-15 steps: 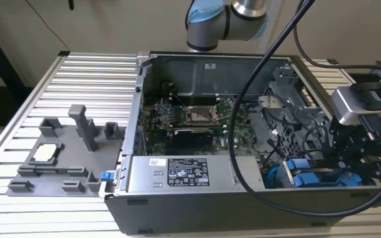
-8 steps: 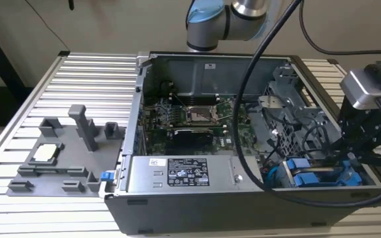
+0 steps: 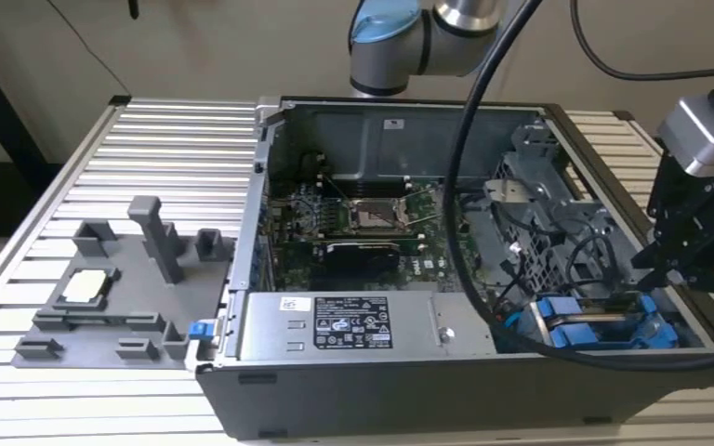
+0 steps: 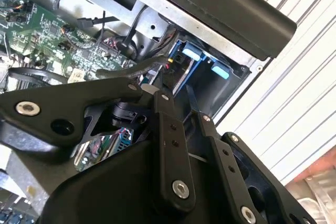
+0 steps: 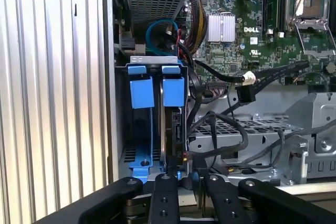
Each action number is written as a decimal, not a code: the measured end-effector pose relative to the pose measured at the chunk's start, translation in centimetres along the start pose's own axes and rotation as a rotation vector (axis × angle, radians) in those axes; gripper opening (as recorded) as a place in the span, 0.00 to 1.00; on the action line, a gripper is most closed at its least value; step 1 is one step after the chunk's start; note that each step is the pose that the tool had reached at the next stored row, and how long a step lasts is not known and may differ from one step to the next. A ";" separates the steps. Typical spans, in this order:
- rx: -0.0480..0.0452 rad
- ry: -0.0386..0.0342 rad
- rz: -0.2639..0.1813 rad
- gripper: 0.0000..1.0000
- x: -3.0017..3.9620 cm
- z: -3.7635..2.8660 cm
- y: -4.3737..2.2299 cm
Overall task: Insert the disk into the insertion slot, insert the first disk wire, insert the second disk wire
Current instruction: 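Insert the first disk wire, then insert the second disk wire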
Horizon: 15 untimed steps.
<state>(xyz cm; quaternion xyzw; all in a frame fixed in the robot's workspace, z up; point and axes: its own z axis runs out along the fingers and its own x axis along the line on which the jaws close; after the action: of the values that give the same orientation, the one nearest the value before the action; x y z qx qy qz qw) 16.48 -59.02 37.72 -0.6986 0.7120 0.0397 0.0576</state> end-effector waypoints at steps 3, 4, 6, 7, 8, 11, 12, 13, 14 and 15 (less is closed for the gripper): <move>0.0000 -0.0002 0.000 0.27 0.00 -0.02 0.00; 0.0000 -0.0001 0.000 0.27 0.00 -0.03 0.00; 0.0000 0.0001 0.000 0.27 -0.01 -0.04 0.00; 0.0000 0.0000 0.000 0.27 -0.01 -0.04 0.00; 0.0000 0.0001 0.000 0.27 -0.01 -0.05 0.00; 0.0000 0.0005 0.000 0.27 -0.13 -0.06 0.02; 0.0000 0.0004 0.000 0.27 -0.29 -0.03 0.08; 0.0000 0.0001 0.000 0.27 -0.51 0.01 0.16; 0.0001 0.0003 0.000 0.27 -0.73 0.03 0.24; 0.0000 0.0002 0.000 0.27 -0.94 0.07 0.34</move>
<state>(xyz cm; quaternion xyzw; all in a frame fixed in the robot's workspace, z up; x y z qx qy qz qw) 16.16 -58.08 37.78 -0.6985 0.7122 0.0397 0.0575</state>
